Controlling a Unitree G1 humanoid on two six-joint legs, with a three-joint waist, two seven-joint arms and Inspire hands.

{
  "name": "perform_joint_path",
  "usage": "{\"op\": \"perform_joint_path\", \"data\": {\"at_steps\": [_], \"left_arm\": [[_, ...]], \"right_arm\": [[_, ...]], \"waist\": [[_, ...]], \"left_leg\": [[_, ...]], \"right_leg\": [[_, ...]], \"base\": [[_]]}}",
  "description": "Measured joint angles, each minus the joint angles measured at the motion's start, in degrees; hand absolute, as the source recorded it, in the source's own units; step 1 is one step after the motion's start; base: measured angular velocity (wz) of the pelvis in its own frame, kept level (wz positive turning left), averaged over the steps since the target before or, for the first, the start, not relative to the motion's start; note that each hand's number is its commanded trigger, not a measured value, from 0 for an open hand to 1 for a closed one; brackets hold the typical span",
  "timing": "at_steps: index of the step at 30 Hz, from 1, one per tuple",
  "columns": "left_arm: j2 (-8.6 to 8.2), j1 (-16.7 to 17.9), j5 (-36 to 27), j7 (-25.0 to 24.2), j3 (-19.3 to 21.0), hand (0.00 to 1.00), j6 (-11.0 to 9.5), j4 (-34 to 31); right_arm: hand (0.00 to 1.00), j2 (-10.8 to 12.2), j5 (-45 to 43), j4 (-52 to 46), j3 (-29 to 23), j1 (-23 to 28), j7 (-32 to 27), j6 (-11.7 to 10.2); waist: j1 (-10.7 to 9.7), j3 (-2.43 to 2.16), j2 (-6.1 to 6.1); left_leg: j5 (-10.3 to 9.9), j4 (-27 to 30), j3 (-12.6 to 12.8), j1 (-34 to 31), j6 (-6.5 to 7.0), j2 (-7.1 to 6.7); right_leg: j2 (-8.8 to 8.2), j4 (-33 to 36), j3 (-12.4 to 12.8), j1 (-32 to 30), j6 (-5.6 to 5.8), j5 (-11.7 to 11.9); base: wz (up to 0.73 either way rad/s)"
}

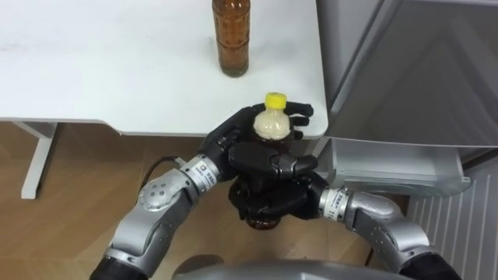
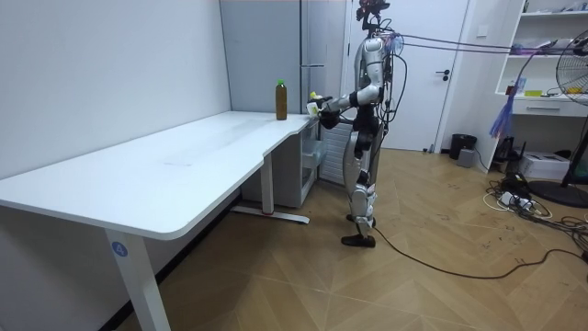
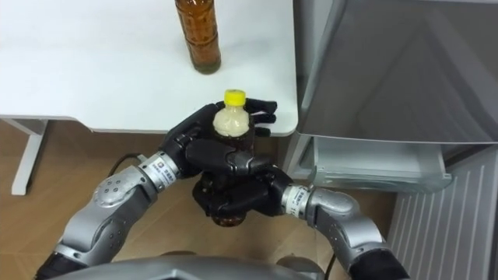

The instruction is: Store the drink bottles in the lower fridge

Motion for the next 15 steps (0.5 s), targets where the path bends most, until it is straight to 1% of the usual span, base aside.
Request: {"op": "perform_joint_path", "data": {"at_steps": [3,10,15], "left_arm": [[0.31,0.0,0.0,0.08,-0.01,0.0,0.0,-0.01],[0.29,-0.19,-0.04,0.25,0.03,0.0,-0.01,-0.02],[0.28,-1.29,-0.09,0.3,0.0,0.0,-0.02,-0.16]], "right_arm": [[1.0,-0.43,0.0,0.05,0.42,0.0,0.0,-0.01],[1.0,-0.41,0.02,0.5,0.53,0.0,0.09,-0.03],[1.0,-0.39,1.72,0.49,0.56,0.06,0.15,-0.03]], "waist": [[-0.02,0.0,0.0],[-0.16,-0.04,-0.06],[-0.16,-0.14,-0.56]], "left_leg": [[0.0,-0.01,0.0,-0.01,0.0,0.01],[0.0,0.01,0.0,-0.09,0.0,0.05],[0.0,0.09,0.02,-0.09,0.0,0.05]], "right_leg": [[0.02,0.0,0.03,-0.01,0.0,0.0],[0.06,0.0,-0.01,-0.1,0.0,0.0],[0.05,0.01,0.0,-0.09,0.0,0.0]], "base": [[0.0],[0.0],[0.0]]}}
